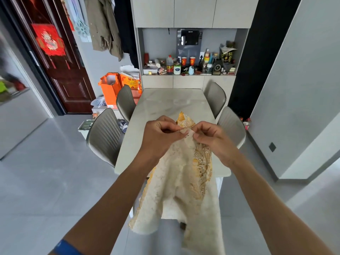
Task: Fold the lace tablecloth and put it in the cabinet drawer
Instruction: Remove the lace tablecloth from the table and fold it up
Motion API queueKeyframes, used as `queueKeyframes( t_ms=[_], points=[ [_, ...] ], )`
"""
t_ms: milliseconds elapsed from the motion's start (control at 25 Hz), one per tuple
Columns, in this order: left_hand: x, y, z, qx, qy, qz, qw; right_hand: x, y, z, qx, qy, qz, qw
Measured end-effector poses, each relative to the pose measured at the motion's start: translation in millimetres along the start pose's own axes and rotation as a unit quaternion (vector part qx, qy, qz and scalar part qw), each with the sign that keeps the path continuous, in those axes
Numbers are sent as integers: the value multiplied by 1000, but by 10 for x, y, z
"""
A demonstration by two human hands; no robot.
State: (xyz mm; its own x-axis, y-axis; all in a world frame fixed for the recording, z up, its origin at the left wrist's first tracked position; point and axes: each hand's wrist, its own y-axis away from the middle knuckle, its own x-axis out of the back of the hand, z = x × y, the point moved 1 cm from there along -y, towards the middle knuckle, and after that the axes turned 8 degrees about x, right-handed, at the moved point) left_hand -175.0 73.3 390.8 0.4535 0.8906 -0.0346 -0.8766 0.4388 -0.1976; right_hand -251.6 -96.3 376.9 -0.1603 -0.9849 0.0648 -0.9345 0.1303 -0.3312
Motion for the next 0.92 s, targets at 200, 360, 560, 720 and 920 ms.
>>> queueKeyframes(
  t_ms=[200, 360, 560, 720, 920],
  points=[
    [-47, 13, -222, 20, -5, 8, 1000, -12, 85, 171, 67, 147, -14, 987],
    [-29, 68, -346, 106, 31, -36, 993, 88, 81, 236, 41, 89, -44, 994],
    [-57, 106, -429, 132, -13, -34, 991, 131, 81, 277, -8, 61, -65, 996],
    [-92, 126, -434, 110, -9, -1, 994, 157, 81, 280, -20, 94, -71, 993],
    [-148, 123, -422, 55, -47, 6, 997, 60, 82, 374, 27, 87, 10, 996]
  ],
)
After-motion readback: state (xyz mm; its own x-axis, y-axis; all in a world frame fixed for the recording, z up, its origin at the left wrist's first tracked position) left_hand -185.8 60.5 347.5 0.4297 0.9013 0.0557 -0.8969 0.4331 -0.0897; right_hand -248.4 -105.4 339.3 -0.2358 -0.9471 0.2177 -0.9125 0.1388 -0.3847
